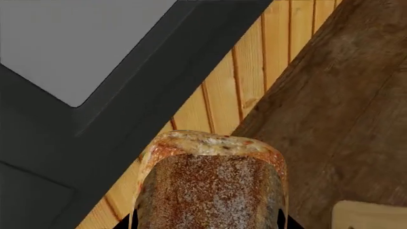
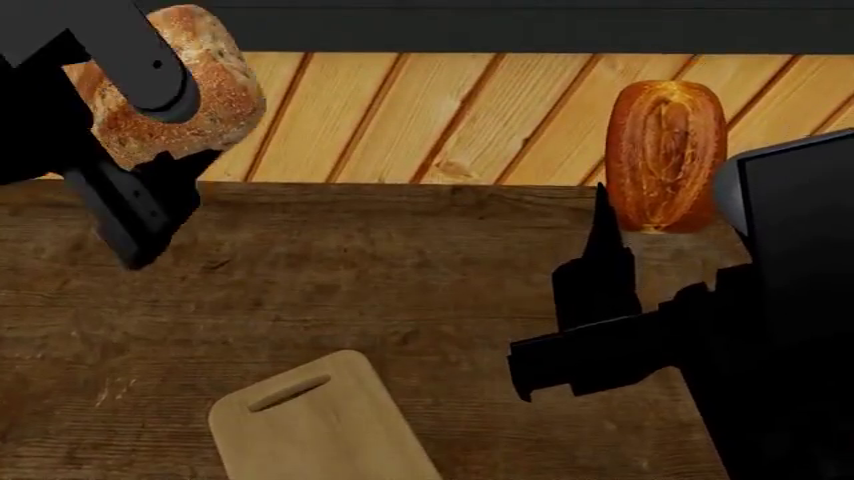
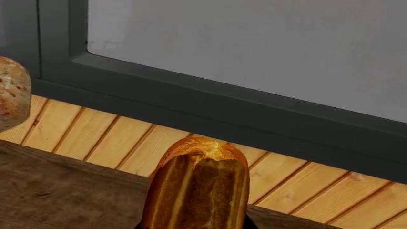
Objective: Place all breads on the cutting board.
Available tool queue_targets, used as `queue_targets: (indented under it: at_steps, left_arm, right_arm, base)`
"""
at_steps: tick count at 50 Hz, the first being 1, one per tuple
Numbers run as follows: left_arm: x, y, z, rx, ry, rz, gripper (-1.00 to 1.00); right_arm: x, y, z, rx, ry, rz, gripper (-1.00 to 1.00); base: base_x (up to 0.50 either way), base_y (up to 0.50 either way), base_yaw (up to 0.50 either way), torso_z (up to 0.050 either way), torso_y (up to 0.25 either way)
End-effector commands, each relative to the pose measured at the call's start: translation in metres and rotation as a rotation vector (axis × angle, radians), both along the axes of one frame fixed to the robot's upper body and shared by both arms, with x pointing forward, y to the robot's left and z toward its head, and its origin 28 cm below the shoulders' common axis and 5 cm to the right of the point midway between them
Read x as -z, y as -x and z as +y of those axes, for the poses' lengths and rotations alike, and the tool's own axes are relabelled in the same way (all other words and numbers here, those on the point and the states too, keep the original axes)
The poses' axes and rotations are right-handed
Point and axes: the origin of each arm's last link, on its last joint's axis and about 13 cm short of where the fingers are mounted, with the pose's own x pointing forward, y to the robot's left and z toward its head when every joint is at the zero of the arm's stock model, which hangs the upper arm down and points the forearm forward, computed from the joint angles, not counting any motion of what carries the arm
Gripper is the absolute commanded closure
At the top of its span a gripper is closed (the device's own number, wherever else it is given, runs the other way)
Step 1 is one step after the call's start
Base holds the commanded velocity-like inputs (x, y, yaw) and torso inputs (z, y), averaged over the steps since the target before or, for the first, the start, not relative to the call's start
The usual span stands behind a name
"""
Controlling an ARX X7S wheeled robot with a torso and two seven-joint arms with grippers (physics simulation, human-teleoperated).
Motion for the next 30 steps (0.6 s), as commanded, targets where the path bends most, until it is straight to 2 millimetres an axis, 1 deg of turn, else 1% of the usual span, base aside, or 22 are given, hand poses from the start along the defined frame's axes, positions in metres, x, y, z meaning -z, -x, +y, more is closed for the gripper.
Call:
queue_targets:
  at_steps: [1, 7, 9, 11, 12, 13, 14, 18, 23, 30]
  left_arm:
    - [0.017, -0.02, -0.018, 0.05, -0.175, 0.132, 1.0]
    - [0.028, -0.026, -0.025, 0.069, -0.174, 0.184, 1.0]
    - [0.035, -0.027, -0.027, 0.08, -0.198, 0.211, 1.0]
    - [0.041, -0.029, -0.029, 0.076, -0.194, 0.254, 1.0]
    - [0.044, -0.032, -0.03, 0.067, -0.149, 0.326, 1.0]
    - [0.047, -0.032, -0.03, 0.07, -0.184, 0.312, 1.0]
    - [0.052, -0.033, -0.032, 0.08, -0.16, 0.36, 1.0]
    - [0.062, -0.035, -0.036, 0.094, -0.189, 0.433, 1.0]
    - [0.066, -0.033, -0.043, 0.126, -0.214, 0.487, 1.0]
    - [0.074, -0.031, -0.046, 0.172, -0.247, 0.562, 1.0]
  right_arm:
    - [-0.007, -0.001, -0.002, -0.003, 0.01, -0.064, 1.0]
    - [-0.006, -0.001, -0.002, 0.004, -0.004, -0.063, 1.0]
    - [-0.005, -0.002, -0.003, 0.005, -0.007, -0.059, 1.0]
    - [-0.005, -0.002, -0.002, 0.003, -0.006, -0.059, 1.0]
    - [-0.005, -0.002, -0.002, 0.004, -0.008, -0.059, 1.0]
    - [-0.005, -0.002, -0.002, 0.004, -0.009, -0.058, 1.0]
    - [-0.004, -0.002, -0.002, 0.004, -0.009, -0.057, 1.0]
    - [-0.004, -0.002, -0.003, 0.004, -0.009, -0.056, 1.0]
    - [-0.004, -0.003, -0.003, 0.006, -0.009, -0.054, 1.0]
    - [-0.004, -0.003, -0.002, 0.005, -0.014, -0.056, 1.0]
  base:
    - [0.0, 0.0, 0.0, 0.0, 0.0]
    - [0.0, 0.0, 0.0, 0.0, 0.002]
    - [0.0, 0.0, 0.0, 0.0, 0.0]
    - [0.0, 0.0, 0.0, 0.0, 0.0]
    - [0.0, 0.0, 0.0, 0.0, 0.0]
    - [0.0, 0.0, 0.0, 0.0, 0.0]
    - [0.0, 0.0, 0.0, 0.0, 0.0]
    - [0.0, 0.0, 0.0, 0.003, 0.003]
    - [0.0, 0.0, 0.0, 0.0, 0.0]
    - [0.0, 0.0, 0.0, 0.0, 0.001]
